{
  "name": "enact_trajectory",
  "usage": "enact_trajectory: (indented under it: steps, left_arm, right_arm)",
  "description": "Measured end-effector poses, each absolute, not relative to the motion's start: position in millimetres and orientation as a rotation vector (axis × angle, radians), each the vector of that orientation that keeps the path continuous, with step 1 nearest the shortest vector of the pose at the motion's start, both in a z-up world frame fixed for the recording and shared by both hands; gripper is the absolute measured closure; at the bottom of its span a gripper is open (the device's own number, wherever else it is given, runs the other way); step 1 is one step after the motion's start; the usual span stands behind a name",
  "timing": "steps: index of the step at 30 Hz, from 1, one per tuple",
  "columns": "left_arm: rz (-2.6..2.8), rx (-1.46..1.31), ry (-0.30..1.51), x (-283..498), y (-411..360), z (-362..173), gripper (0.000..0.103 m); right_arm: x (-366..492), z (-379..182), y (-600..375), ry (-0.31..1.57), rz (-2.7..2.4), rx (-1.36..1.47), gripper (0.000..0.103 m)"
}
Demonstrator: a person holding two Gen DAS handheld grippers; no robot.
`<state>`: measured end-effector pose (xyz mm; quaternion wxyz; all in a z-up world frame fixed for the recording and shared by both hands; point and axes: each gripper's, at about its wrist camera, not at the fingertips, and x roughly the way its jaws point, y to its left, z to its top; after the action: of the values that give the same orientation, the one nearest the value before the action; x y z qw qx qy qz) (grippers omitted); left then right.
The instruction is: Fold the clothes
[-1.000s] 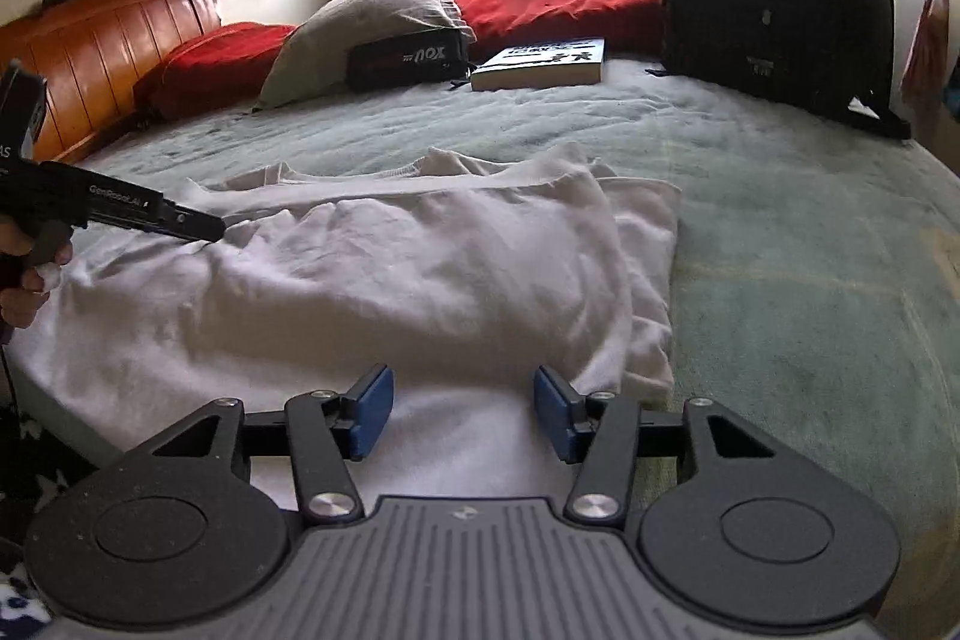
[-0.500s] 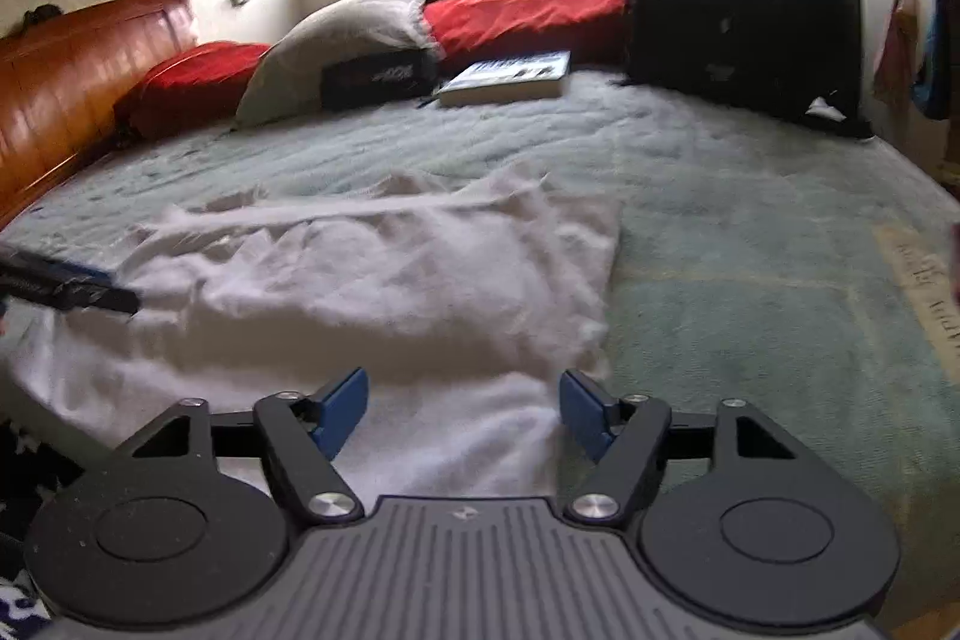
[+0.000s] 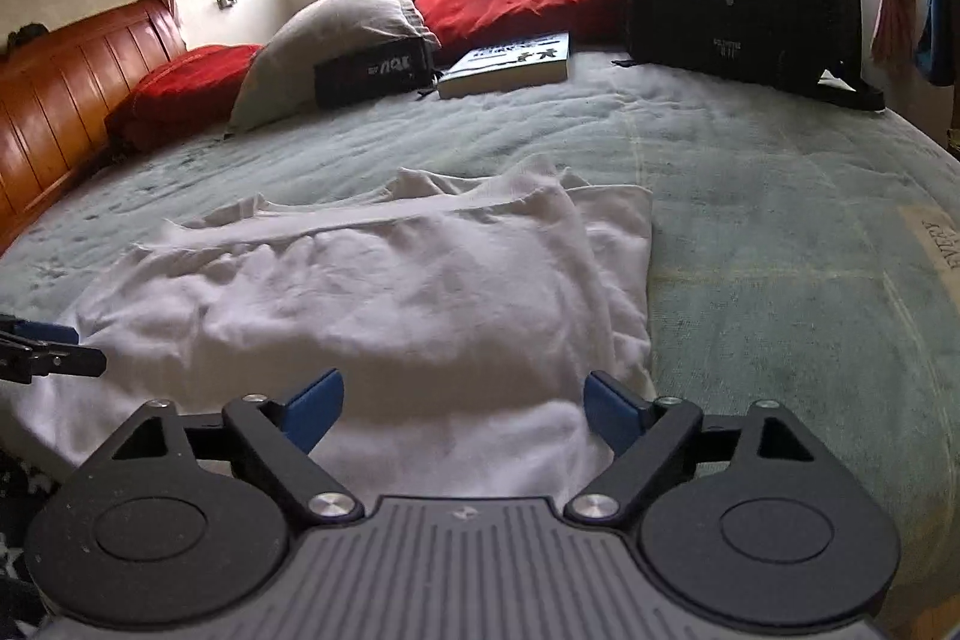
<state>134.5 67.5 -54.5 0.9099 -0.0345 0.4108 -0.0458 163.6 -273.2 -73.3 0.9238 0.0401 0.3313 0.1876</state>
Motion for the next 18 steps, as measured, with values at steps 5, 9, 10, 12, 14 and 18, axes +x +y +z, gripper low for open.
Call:
enact_trajectory:
  steps: [5, 9, 10, 12, 14, 18]
  left_arm:
    - [-0.103, -0.130, 0.892, 118.4, 70.6, -48.7, 0.017]
    - [-0.133, -0.160, 0.942, 103.6, 69.7, -60.4, 0.015]
    - [-0.120, -0.166, 0.961, 100.0, 70.3, -65.1, 0.015]
    - [-0.095, -0.181, 0.975, 90.2, 73.5, -70.3, 0.015]
    - [-0.101, -0.190, 0.946, 79.2, 76.1, -65.1, 0.015]
    - [-0.139, -0.182, 0.856, 71.5, 72.4, -46.5, 0.012]
  right_arm:
    - [153.6, -65.2, -265.2, 0.669, 0.406, 0.071, 0.006]
    - [145.8, -59.5, -258.6, 0.662, 0.421, 0.061, 0.004]
    - [144.5, -60.8, -256.4, 0.670, 0.422, 0.057, 0.004]
    - [141.7, -63.0, -253.1, 0.686, 0.425, 0.052, 0.004]
    - [138.7, -63.1, -250.5, 0.697, 0.432, 0.050, 0.004]
    - [131.4, -57.6, -244.0, 0.692, 0.478, 0.058, 0.000]
